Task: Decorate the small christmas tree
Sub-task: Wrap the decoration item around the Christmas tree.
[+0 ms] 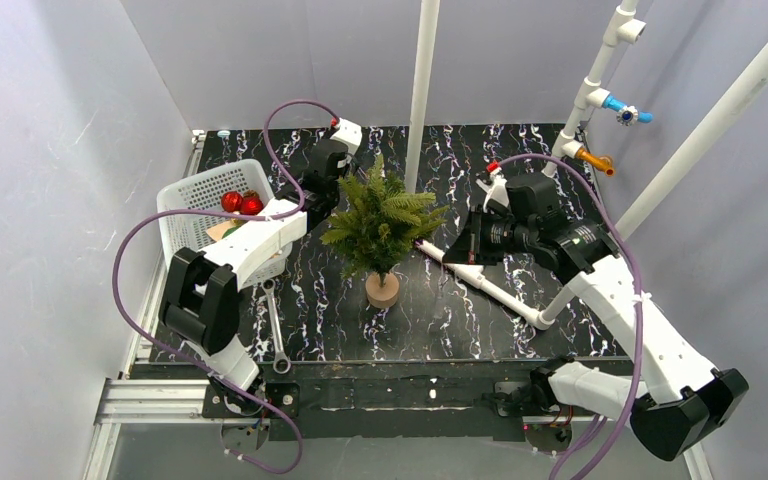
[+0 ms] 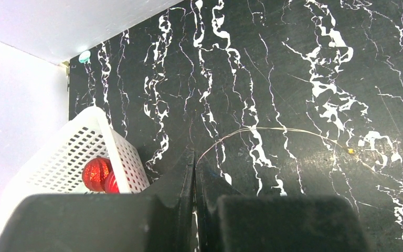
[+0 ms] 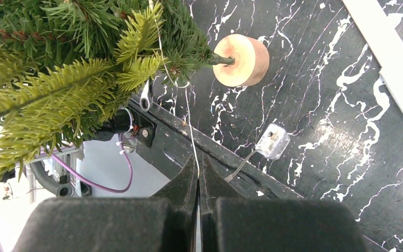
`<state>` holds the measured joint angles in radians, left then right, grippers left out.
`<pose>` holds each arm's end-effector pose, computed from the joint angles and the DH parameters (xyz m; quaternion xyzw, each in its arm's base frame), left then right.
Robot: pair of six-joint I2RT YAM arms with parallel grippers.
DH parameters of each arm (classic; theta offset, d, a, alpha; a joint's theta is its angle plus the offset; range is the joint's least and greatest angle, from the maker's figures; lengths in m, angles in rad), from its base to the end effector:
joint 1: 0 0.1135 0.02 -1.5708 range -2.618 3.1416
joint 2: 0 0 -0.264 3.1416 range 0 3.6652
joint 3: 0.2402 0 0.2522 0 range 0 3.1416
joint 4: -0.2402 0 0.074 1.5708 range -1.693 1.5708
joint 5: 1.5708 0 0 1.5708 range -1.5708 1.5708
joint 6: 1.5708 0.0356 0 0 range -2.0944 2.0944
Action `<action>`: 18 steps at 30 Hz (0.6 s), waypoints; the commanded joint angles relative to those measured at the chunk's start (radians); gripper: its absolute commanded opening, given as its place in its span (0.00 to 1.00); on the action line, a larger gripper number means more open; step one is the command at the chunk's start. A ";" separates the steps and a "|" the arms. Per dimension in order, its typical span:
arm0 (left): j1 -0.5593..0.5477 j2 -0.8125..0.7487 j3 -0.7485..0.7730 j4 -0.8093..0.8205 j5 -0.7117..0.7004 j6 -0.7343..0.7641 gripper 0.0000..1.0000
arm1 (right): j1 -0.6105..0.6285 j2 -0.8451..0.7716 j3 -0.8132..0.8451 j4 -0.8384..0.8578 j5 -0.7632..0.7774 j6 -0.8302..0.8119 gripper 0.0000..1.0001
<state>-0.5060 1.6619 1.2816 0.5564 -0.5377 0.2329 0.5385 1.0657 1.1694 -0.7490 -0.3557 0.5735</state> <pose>0.3558 -0.1763 0.3595 0.0337 0.6509 0.0684 0.7554 0.1786 0.1211 0.3650 -0.0635 0.8820 0.3664 0.2896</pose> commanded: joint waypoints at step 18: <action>-0.002 -0.026 -0.057 -0.051 -0.024 -0.012 0.00 | -0.002 0.046 0.076 0.031 -0.050 0.030 0.01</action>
<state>-0.5060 1.6562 1.2491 0.5209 -0.5377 0.2379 0.5385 1.1080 1.2003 -0.7532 -0.3962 0.6033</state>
